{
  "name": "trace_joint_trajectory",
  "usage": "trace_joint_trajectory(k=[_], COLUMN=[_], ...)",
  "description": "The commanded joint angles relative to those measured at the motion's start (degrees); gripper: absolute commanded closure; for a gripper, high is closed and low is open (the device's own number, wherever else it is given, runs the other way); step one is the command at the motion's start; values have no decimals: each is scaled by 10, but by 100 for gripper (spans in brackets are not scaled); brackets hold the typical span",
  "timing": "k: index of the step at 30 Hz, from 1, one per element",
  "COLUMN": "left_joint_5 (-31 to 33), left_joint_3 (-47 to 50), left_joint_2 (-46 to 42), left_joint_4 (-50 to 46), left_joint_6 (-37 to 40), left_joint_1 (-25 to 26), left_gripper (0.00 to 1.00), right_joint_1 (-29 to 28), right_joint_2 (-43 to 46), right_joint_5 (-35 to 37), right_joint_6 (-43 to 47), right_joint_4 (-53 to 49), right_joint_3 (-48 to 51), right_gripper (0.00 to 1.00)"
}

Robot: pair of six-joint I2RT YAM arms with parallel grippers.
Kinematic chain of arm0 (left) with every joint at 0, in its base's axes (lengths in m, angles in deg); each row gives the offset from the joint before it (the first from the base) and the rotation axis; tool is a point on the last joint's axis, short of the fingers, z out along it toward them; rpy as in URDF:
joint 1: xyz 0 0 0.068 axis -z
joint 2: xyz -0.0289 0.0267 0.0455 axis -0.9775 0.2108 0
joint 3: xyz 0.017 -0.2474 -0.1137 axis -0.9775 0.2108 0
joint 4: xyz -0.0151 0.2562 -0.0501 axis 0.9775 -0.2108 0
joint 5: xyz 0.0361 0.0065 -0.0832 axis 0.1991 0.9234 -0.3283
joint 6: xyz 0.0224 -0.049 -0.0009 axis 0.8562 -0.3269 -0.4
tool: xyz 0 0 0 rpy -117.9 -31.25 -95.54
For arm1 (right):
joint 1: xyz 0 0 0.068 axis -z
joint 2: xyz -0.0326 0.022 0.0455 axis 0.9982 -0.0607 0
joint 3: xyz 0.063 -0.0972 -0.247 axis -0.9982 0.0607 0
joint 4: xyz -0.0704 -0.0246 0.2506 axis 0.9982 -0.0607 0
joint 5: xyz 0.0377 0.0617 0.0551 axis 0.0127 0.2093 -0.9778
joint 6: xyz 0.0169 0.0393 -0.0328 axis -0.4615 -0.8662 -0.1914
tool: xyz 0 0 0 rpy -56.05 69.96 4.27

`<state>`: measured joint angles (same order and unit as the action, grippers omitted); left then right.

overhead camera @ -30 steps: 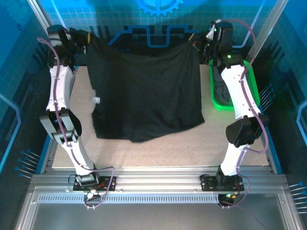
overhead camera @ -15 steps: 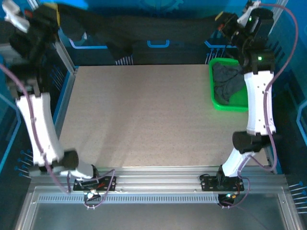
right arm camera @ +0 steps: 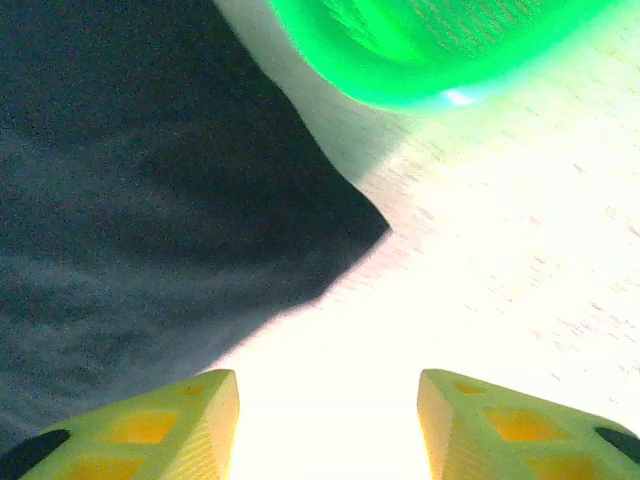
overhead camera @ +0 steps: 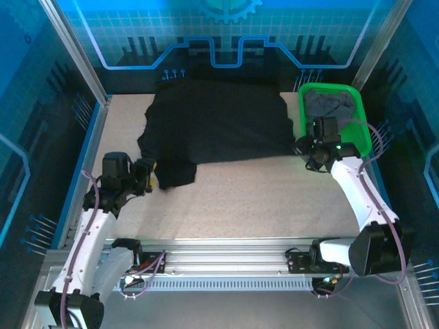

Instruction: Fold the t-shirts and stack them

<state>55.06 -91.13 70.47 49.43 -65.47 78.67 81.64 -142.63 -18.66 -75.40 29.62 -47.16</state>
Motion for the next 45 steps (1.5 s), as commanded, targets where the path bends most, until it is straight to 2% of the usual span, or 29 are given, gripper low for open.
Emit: trace_joint_trajectory(k=[1, 6, 11, 15, 19, 24, 32, 36, 40, 45], left_joint_5=[8, 5, 8, 4, -4, -14, -16, 30, 93, 66], left_joint_3=[-49, -83, -81, -72, -53, -11, -8, -26, -21, 9], left_joint_2=[-14, 53, 131, 193, 252, 294, 352, 365, 325, 332], left_joint_4=[-27, -34, 0, 5, 3, 26, 26, -36, -73, -21], left_joint_6=[30, 84, 119, 149, 182, 185, 198, 206, 191, 165], left_joint_1=[2, -9, -43, -75, -77, -77, -34, -4, 23, 28], left_gripper=[47, 53, 65, 65, 62, 62, 57, 58, 56, 52], right_joint_1=[-16, -51, -76, -81, -72, -42, -15, -15, -15, -15], right_joint_2=[5, -7, -46, -102, -148, -178, -185, -182, -175, -172], right_joint_5=[35, 55, 35, 1, -18, -28, -42, -39, -40, -47], right_joint_6=[22, 48, 73, 97, 115, 117, 122, 119, 113, 109], right_joint_4=[-33, -28, 15, 31, 19, 12, 7, -1, -2, 0], right_joint_3=[-6, -14, -15, -24, -26, -11, -16, -25, -26, -26], right_gripper=[48, 50, 58, 59, 58, 56, 56, 56, 56, 56])
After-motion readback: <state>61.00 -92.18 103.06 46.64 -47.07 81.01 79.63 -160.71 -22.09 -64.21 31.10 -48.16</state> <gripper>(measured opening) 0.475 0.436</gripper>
